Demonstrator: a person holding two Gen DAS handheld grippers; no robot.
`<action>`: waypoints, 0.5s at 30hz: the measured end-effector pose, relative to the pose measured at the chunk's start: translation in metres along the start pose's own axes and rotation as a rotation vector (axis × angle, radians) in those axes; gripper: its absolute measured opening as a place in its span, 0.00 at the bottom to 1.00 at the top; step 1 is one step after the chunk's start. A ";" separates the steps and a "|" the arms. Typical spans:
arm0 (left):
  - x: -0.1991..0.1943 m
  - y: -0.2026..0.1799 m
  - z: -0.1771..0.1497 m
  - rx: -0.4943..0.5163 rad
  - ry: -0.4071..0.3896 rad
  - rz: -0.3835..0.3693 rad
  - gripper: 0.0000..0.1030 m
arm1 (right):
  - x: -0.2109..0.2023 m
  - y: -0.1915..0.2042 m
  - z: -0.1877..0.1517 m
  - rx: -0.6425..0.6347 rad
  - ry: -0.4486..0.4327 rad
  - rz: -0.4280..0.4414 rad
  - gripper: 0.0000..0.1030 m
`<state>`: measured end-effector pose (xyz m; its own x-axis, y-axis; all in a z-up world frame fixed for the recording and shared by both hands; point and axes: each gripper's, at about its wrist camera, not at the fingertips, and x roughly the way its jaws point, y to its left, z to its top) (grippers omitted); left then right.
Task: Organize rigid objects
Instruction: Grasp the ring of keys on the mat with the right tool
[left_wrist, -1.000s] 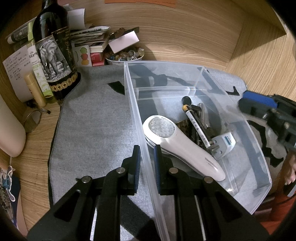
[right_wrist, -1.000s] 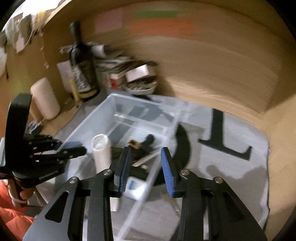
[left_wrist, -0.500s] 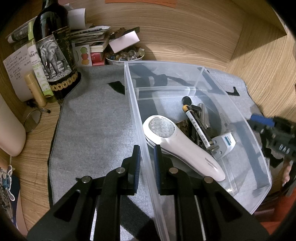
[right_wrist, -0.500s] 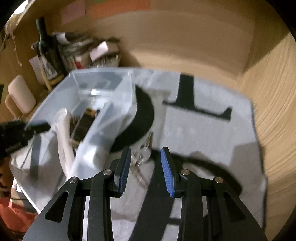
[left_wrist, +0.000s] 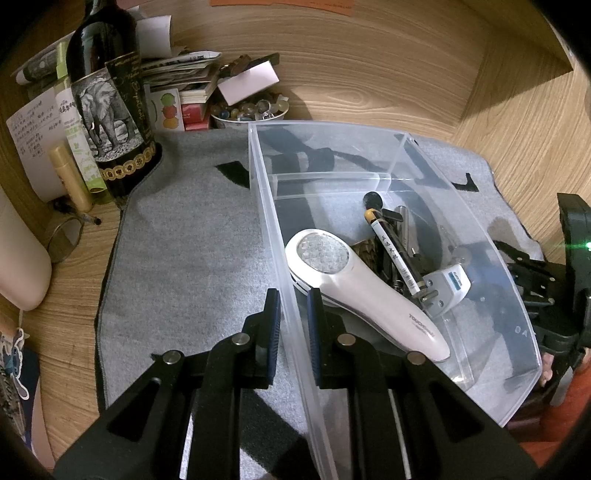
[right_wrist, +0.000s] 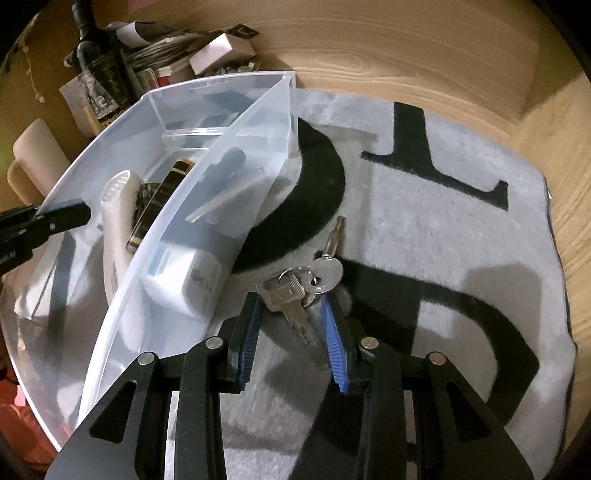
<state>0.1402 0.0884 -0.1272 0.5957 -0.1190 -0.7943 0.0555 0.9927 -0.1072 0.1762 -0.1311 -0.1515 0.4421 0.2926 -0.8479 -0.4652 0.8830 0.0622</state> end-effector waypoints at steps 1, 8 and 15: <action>0.000 0.000 0.000 -0.001 -0.001 0.001 0.13 | 0.001 0.001 0.001 -0.004 -0.001 -0.002 0.30; 0.000 0.000 0.000 0.000 -0.001 0.003 0.13 | 0.000 0.000 0.000 -0.006 -0.043 -0.011 0.18; 0.000 0.000 0.000 0.001 0.002 0.006 0.13 | -0.010 -0.006 -0.005 0.027 -0.076 -0.017 0.08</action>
<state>0.1406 0.0887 -0.1273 0.5941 -0.1135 -0.7964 0.0532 0.9934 -0.1019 0.1708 -0.1416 -0.1464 0.5070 0.3033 -0.8068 -0.4366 0.8974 0.0630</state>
